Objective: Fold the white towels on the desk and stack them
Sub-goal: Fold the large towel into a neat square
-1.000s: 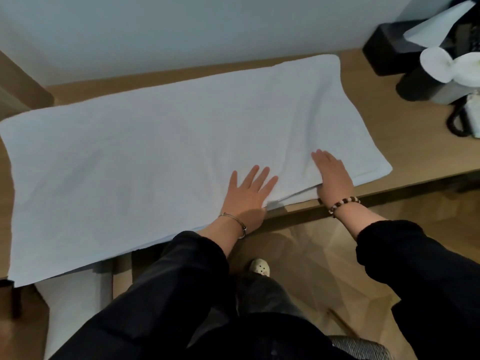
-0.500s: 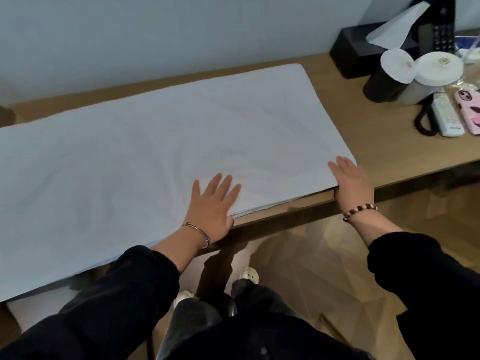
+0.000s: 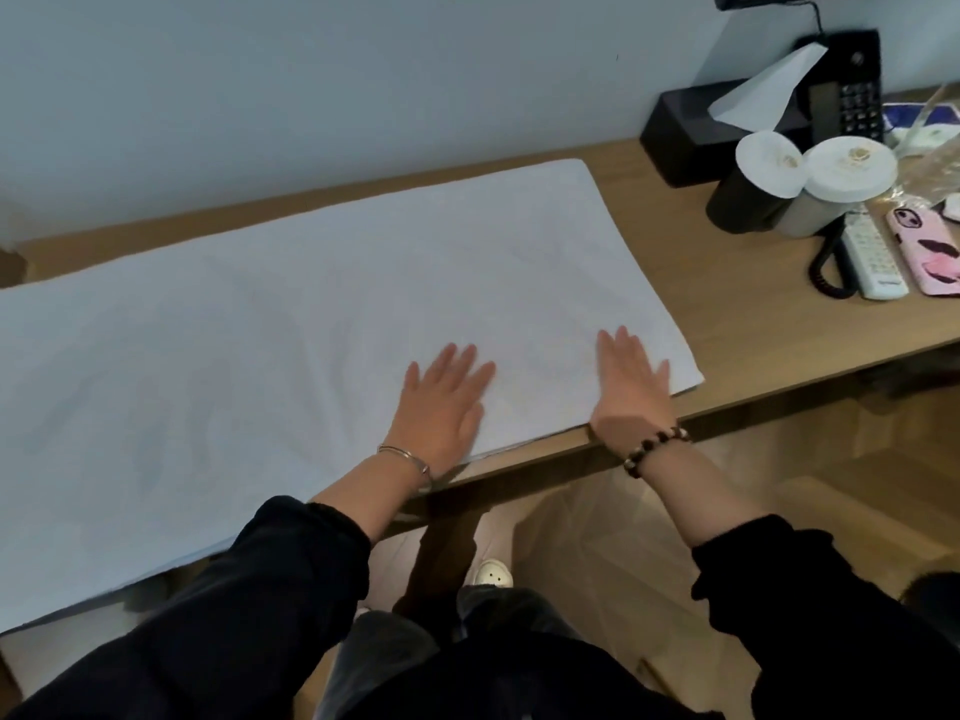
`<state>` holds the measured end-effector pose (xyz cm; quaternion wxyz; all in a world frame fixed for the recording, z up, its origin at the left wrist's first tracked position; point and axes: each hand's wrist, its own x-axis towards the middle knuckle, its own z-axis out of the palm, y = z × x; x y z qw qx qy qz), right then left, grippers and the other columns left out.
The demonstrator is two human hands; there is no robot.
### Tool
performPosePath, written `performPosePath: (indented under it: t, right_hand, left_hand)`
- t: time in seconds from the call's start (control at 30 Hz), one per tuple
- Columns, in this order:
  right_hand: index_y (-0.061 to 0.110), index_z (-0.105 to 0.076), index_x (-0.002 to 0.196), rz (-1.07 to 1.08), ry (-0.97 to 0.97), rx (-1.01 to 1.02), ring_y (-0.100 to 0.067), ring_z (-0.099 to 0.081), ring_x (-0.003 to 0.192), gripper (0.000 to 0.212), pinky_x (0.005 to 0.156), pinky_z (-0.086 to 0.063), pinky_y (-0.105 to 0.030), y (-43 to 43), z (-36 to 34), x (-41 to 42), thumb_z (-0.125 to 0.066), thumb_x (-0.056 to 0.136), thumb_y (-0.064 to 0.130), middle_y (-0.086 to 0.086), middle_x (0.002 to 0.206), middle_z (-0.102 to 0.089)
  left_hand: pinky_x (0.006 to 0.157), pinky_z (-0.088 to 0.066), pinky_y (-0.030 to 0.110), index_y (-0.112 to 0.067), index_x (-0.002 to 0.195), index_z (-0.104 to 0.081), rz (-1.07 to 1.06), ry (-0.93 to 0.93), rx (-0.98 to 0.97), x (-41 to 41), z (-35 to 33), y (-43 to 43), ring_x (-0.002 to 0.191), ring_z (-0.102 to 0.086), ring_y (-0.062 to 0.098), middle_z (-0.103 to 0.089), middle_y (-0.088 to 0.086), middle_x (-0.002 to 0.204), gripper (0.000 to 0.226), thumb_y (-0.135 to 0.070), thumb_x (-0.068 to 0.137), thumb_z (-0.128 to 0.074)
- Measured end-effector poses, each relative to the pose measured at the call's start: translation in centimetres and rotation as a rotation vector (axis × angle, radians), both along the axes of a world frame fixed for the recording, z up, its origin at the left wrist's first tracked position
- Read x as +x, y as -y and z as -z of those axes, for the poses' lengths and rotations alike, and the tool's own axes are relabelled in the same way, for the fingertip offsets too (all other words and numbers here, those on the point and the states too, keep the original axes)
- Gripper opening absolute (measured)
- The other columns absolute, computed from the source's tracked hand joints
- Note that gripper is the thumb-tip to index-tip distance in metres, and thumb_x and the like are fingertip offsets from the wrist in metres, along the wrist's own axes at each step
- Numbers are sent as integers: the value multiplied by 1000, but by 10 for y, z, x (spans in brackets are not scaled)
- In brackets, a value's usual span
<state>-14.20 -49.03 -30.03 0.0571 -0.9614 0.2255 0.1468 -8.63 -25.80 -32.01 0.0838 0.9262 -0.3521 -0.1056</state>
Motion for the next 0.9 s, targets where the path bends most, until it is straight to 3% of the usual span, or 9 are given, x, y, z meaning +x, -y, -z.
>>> performPosePath:
  t: [0.1, 0.2, 0.4, 0.5, 0.57, 0.63, 0.7, 0.8, 0.9]
  right_hand:
    - [27, 2, 151, -192, 152, 97, -19, 2, 147, 63, 116, 0, -45, -34, 4, 30, -32, 98, 24, 0, 160, 5]
    - [31, -3, 151, -307, 33, 43, -21, -1, 146, 54, 116, -7, -48, -31, 14, 43, -18, 101, 43, 1, 160, 3]
    - [22, -30, 138, -84, -5, -157, -27, -34, 122, 45, 92, -33, -44, 7, 8, 43, -30, 95, 34, -5, 141, -34]
    - [17, -38, 128, 27, 18, -153, -27, -37, 115, 37, 90, -33, -42, 17, 0, 62, -34, 92, 24, -6, 130, -40]
    - [15, -36, 136, -88, 110, -107, -28, -34, 124, 42, 99, -31, -41, 12, 0, 84, -34, 94, 21, -10, 140, -35]
    - [20, -19, 149, -280, 154, -18, -27, -14, 141, 51, 113, -15, -44, -3, 5, 109, -28, 99, 29, -9, 157, -11]
    - [29, -4, 152, -414, 122, 47, -22, 5, 146, 54, 116, 1, -46, -15, 16, 131, -20, 101, 40, -1, 160, 8]
    - [35, -2, 151, -439, 109, 13, -17, 8, 146, 56, 115, 6, -47, 2, 33, 164, -16, 99, 49, 5, 160, 8]
    - [35, -2, 151, -297, 131, -32, -16, 4, 146, 58, 115, 5, -47, 47, 41, 201, -15, 97, 51, 6, 160, 6]
  left_hand:
    - [114, 0, 54, -29, 151, 4, -244, 25, 139, 24, 6, 12, 145, 12, 25, 10, 3, 159, 56, -38, 99, -16]
    - [112, 5, 57, -32, 146, 20, -221, 20, 219, 27, 16, 21, 143, 21, 27, 23, 3, 156, 57, -44, 97, -6]
    - [111, 8, 56, -33, 148, 13, -123, -62, 187, 24, 8, 68, 143, 21, 28, 23, 0, 155, 60, -47, 97, -15]
    - [114, -8, 48, -30, 150, -17, -29, -94, 69, 42, -3, 76, 145, -2, 26, -2, 1, 160, 59, -37, 94, -37]
    - [110, -17, 44, -28, 145, -31, -148, -31, 24, 72, -10, 63, 142, -14, 26, -15, 4, 157, 54, -27, 91, -42]
    - [112, -13, 50, -28, 148, -19, -346, -4, 84, 100, -12, 45, 145, -3, 27, -6, 3, 159, 55, -30, 95, -36]
    - [113, -4, 55, -31, 150, 0, -407, -29, 165, 118, -6, 35, 145, 11, 27, 10, 1, 159, 56, -40, 99, -22]
    - [112, 2, 57, -35, 146, 18, -384, -11, 210, 125, 11, 35, 143, 20, 25, 21, -2, 157, 58, -48, 97, -9]
    - [111, 4, 57, -37, 141, 28, -422, 33, 180, 126, 26, 41, 143, 22, 24, 22, -4, 156, 60, -51, 92, -4]
